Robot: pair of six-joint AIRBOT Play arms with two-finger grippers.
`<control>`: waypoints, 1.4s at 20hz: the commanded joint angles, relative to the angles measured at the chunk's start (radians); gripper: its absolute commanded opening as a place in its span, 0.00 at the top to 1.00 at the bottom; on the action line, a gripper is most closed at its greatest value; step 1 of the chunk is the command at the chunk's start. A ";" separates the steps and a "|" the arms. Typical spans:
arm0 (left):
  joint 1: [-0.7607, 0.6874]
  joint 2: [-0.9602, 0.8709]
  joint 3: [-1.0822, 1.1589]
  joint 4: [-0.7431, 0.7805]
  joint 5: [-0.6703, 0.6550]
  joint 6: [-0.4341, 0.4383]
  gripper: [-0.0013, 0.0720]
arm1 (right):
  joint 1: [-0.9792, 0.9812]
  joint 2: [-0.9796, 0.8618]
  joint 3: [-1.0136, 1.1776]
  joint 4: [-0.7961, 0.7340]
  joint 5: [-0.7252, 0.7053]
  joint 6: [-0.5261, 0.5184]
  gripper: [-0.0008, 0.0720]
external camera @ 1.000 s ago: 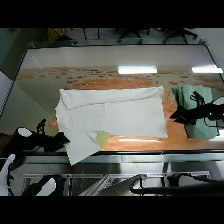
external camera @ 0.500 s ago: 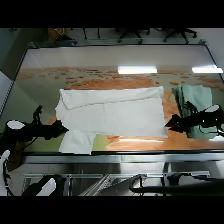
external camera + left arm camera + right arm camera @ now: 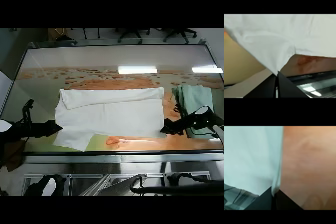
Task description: Fold the shirts.
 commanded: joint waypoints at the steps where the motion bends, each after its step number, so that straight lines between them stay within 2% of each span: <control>1: 0.025 0.159 0.003 0.153 -0.074 -0.078 0.96 | 0.000 0.107 0.000 -0.163 0.106 0.172 0.96; 3: 0.057 0.239 0.003 0.177 -0.084 -0.087 0.97 | -0.001 0.183 0.000 -0.241 0.144 0.246 0.96; 5: 0.100 0.289 0.003 0.172 -0.063 -0.087 0.97 | 0.000 0.251 0.000 -0.234 0.134 0.251 0.96; 7: 0.113 0.295 0.003 0.144 -0.025 -0.078 0.96 | 0.000 0.286 0.004 -0.210 0.074 0.232 0.96; 9: 0.098 0.239 0.011 0.045 0.054 -0.027 0.96 | 0.000 0.285 0.031 -0.114 -0.040 0.156 0.96; 11: 0.038 0.132 0.048 -0.051 0.164 0.016 0.96 | 0.000 0.254 0.066 0.050 -0.193 0.045 0.96; 15: -0.116 -0.169 0.225 -0.060 0.312 0.023 0.97 | 0.001 0.086 0.149 0.337 -0.343 -0.183 0.96; 19: -0.171 -0.495 0.392 -0.043 0.337 0.029 0.96 | 0.001 -0.128 0.219 0.436 -0.389 -0.316 0.96; 22: -0.169 -0.647 0.426 0.038 0.383 0.023 0.96 | 0.001 -0.237 0.241 0.441 -0.411 -0.360 0.94; 23: -0.169 -0.686 0.443 0.038 0.390 0.033 0.96 | 0.000 -0.251 0.246 0.440 -0.411 -0.360 0.89; 24: -0.169 -0.718 0.468 0.036 0.385 0.032 0.96 | 0.000 -0.252 0.252 0.440 -0.410 -0.370 0.66; 25: -0.169 -0.742 0.498 0.036 0.372 0.032 0.96 | -0.001 -0.244 0.264 0.438 -0.400 -0.393 0.53; 26: -0.169 -0.761 0.539 0.036 0.348 0.032 0.96 | -0.006 -0.231 0.281 0.419 -0.388 -0.412 0.53; 27: -0.169 -0.772 0.584 0.037 0.317 0.033 0.78 | -0.013 -0.217 0.300 0.378 -0.388 -0.411 0.42; 28: -0.168 -0.774 0.621 0.038 0.290 0.031 0.17 | -0.023 -0.212 0.323 0.342 -0.387 -0.401 0.28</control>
